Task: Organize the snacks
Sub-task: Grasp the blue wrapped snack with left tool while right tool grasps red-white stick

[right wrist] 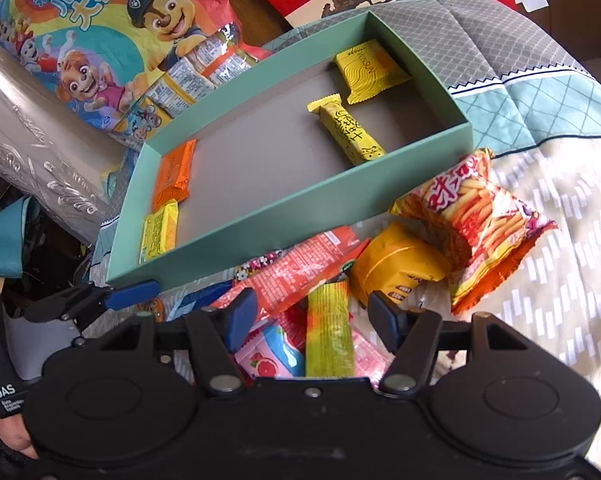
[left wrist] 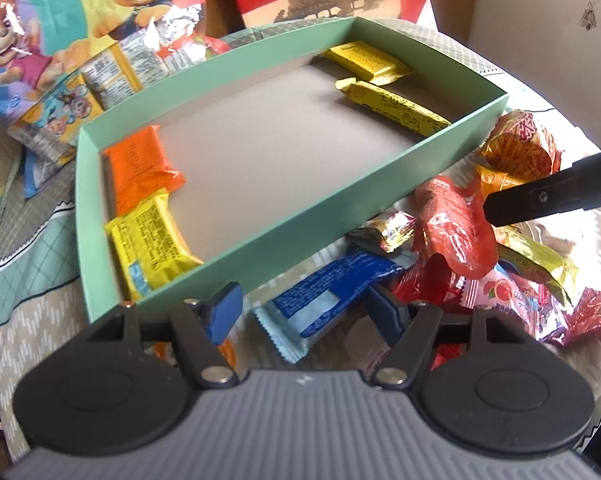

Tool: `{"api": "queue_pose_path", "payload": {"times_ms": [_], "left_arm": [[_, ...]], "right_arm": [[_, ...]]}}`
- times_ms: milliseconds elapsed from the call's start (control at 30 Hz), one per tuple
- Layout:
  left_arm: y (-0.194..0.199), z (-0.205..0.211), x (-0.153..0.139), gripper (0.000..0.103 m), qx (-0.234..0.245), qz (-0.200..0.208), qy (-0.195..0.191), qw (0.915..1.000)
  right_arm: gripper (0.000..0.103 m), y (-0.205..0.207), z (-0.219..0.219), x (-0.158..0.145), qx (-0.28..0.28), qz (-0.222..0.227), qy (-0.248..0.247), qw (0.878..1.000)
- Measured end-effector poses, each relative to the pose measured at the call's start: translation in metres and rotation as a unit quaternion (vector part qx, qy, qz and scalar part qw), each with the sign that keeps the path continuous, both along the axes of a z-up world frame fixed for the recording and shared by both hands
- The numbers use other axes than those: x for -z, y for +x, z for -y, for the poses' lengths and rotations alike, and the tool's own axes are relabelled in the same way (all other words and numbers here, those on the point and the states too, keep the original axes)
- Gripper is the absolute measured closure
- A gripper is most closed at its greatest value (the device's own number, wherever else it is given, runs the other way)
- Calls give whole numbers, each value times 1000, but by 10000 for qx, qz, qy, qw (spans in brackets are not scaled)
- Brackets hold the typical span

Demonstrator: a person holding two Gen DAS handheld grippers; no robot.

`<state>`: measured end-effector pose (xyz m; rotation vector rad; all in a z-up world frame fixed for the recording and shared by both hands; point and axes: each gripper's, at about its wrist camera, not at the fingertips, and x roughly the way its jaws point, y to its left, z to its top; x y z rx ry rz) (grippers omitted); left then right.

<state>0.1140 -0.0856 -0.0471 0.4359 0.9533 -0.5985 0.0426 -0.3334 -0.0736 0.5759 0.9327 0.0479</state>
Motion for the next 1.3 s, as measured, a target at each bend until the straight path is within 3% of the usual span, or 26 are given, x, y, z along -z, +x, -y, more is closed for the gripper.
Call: {"api": "queue_pose_path", "payload": {"times_ms": [100,200,333,400,500,567,633,700,733,967,1033,1067,1167,1300], "left_arm": [[6,3,12,38,-66,-359,-96,9993],[-6,2,15,52,-131,-196,-41,9997],[-22,-9,9,73,-373,-445,-99,9983],[-27,-15,8,80,-396,-716,-252,9963],[-31,-25,6,78,-480,-836,-320,9948],[-29,-33,2,73,-592,-736,-383,9948],[-25,-38,-4,52,-648,-598,-418,9952],[-20,-38,-6,40,-654,-439,-366,9962],[-18,-36,-6,39,-615,-387,-332,9968],[-7,-6,11,37,-2,-358,-51,9993],[-8,-1,16,59,86,-381,32,9992],[-10,0,17,61,79,-342,39,9994],[-16,-3,16,65,-117,-404,30,9991],[-28,-28,13,66,-790,-602,-133,9950]], "right_arm": [[40,2,2,3,33,-33,34,10000],[40,6,3,6,44,-64,70,9999],[40,16,2,7,6,-69,138,9999],[40,24,-5,9,-38,-99,138,9998],[40,34,-13,15,-52,-103,37,9999],[47,39,-20,18,-95,-89,-27,9999],[74,43,-29,18,-247,-13,-104,9996],[77,44,-35,17,-398,-31,-83,9992],[79,41,-37,16,-479,-10,-124,9988],[79,29,-34,1,-815,55,-280,9963],[80,27,-33,-3,-963,64,-280,9949],[80,27,-33,-4,-1048,81,-256,9941],[80,27,-39,-6,-1235,127,-238,9920],[80,33,-54,-2,-1415,210,-92,9897]]}}
